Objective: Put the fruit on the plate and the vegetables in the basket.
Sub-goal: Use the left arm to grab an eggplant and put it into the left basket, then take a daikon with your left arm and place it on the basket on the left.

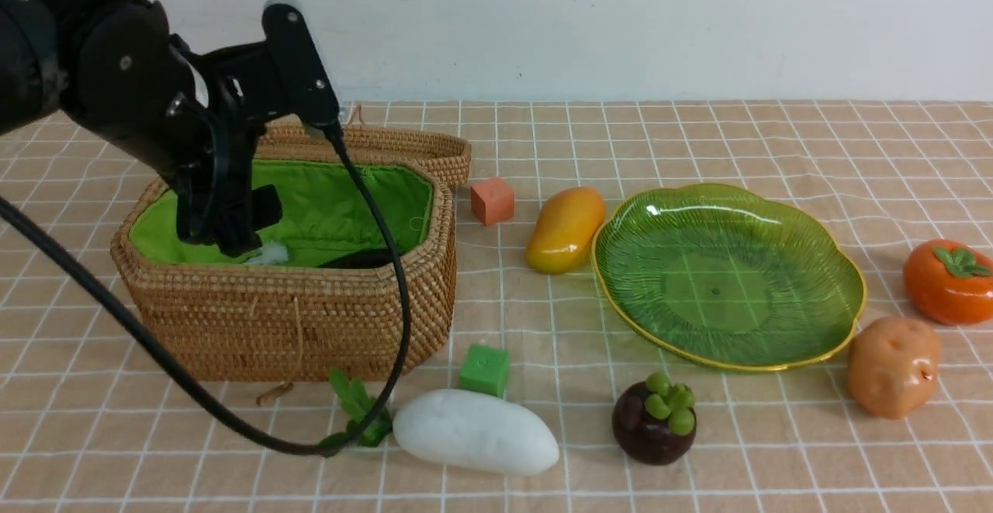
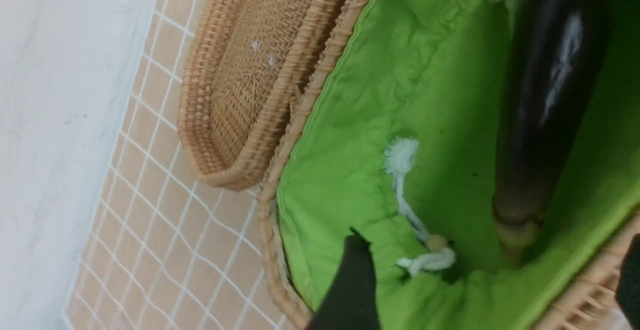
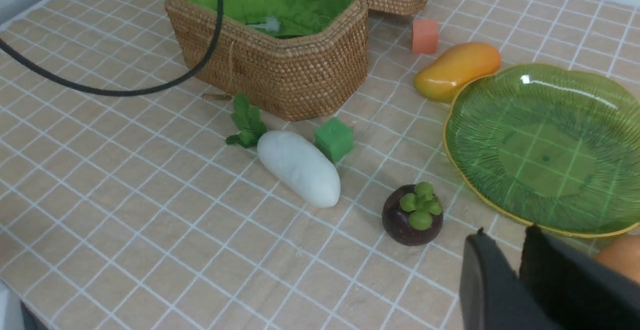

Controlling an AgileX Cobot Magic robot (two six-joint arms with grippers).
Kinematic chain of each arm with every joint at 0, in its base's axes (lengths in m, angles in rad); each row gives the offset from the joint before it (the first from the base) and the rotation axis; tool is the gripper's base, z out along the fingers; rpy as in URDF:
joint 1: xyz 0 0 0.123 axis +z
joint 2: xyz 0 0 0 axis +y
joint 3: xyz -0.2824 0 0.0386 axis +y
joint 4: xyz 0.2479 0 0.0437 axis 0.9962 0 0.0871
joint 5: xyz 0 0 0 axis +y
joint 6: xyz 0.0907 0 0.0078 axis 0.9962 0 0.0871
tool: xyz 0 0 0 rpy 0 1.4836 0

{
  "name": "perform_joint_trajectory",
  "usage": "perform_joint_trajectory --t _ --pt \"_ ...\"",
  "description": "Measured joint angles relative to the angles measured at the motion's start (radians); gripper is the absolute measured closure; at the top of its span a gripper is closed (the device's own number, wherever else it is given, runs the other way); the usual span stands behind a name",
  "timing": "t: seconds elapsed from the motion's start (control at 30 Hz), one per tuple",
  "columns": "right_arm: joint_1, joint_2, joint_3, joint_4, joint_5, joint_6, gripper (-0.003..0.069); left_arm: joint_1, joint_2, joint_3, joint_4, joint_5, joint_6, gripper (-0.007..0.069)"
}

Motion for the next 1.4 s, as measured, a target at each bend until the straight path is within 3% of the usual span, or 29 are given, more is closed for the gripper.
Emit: perform_joint_trajectory --t 0.1,0.27,0.3,0.33,0.37,0.43,0.5,0.6,0.8,0.9,1.17,1.4 --pt "0.0 0.0 -0.046 -0.027 0.022 -0.001 0.0537 -0.006 -0.047 0.0 -0.133 0.037 -0.026 -0.0029" --pt "0.0 -0.001 -0.13 -0.028 0.129 0.006 0.0535 -0.131 -0.109 0.055 -0.29 0.045 0.092 0.0106" --pt "0.0 -0.006 -0.141 -0.025 0.172 0.015 0.0536 -0.223 -0.115 0.091 -0.308 0.067 0.172 0.0188" --pt "0.0 -0.008 -0.141 -0.025 0.181 0.016 0.0536 -0.235 -0.115 0.096 -0.309 0.069 0.182 0.0199" --pt "0.0 -0.017 -0.141 -0.025 0.202 0.019 0.0533 -0.319 -0.11 0.128 -0.315 0.08 0.242 0.027" --pt "0.0 -0.032 -0.141 -0.022 0.208 0.023 0.0532 -0.426 -0.081 0.159 -0.308 0.077 0.289 0.0346" --pt "0.0 -0.047 -0.141 -0.02 0.208 0.029 0.0532 -0.489 -0.045 0.165 -0.284 0.058 0.295 0.0372" --pt "0.0 -0.077 -0.141 -0.015 0.208 0.039 0.0532 -0.544 0.035 0.155 -0.204 0.001 0.271 0.0354" --pt "0.0 -0.121 -0.141 -0.01 0.208 0.044 0.0532 -0.553 0.202 0.121 -0.003 -0.076 0.105 0.0185" --pt "0.0 -0.121 -0.141 -0.01 0.208 0.044 0.0532 -0.553 0.248 0.12 0.062 -0.092 0.061 0.014" --pt "0.0 -0.121 -0.141 -0.01 0.208 0.044 0.0532 -0.553 0.352 0.119 0.113 -0.112 0.034 0.0134" --pt "0.0 -0.121 -0.141 -0.01 0.208 0.044 0.0532 -0.555 0.371 0.117 0.115 -0.104 0.009 0.0178"
